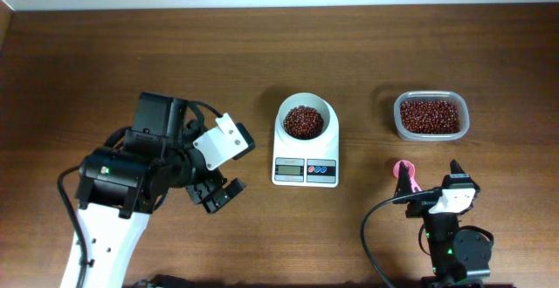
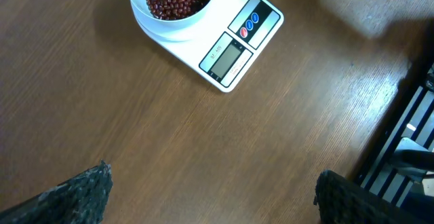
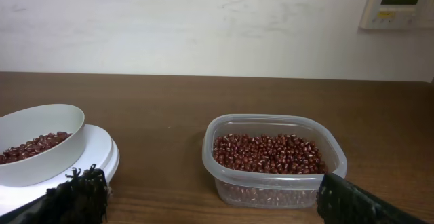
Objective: Scoop and weigh 50g on scale
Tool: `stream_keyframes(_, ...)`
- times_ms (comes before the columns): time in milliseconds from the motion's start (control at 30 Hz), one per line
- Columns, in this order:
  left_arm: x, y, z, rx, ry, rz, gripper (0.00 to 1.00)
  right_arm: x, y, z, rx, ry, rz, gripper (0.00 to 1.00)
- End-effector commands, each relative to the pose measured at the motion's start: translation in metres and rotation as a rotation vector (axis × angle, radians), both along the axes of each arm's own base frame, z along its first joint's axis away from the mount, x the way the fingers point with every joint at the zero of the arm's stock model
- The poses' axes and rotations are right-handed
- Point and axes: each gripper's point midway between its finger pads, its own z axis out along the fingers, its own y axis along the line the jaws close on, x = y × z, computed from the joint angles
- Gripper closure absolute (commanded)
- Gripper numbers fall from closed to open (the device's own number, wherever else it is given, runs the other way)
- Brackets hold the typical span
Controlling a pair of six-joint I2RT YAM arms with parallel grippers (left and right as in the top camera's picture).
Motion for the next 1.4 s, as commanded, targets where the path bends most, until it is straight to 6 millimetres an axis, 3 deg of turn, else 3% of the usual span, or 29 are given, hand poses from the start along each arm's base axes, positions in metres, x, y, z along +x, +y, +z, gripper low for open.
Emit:
stream_keyframes(0,0.0,-0.001,0.001,-0.008,-0.007,-0.017,0.01,-0.001,0.003,-0.003,0.004,0.006,0.012,0.01)
stream_keyframes(533,0.0,-0.001,0.001,-0.008,-0.006,-0.016,0.01,-0.001,0.003,-0.003,0.004,0.006,0.012,0.01)
stream_keyframes(733,-0.018,-0.005,-0.003,-0.032,0.072,-0.033,0.01,-0.001,0.003,-0.003,0.004,0.006,0.012,0.01)
stream_keyframes(967,-0.024,-0.003,-0.002,-0.037,0.054,-0.034,0.01,-0.001,0.003,-0.003,0.004,0.006,0.012,0.01)
stream_keyframes(1133,-0.038,0.0,-0.011,-0.076,-0.135,-0.039,0.01,-0.001,0.003,-0.003,0.004,0.006,0.012,0.01)
stream_keyframes(1367,0.0,-0.001,-0.043,-0.272,-0.493,0.133,0.01,-0.001,0.003,-0.003,0.004,0.006,0.012,0.01)
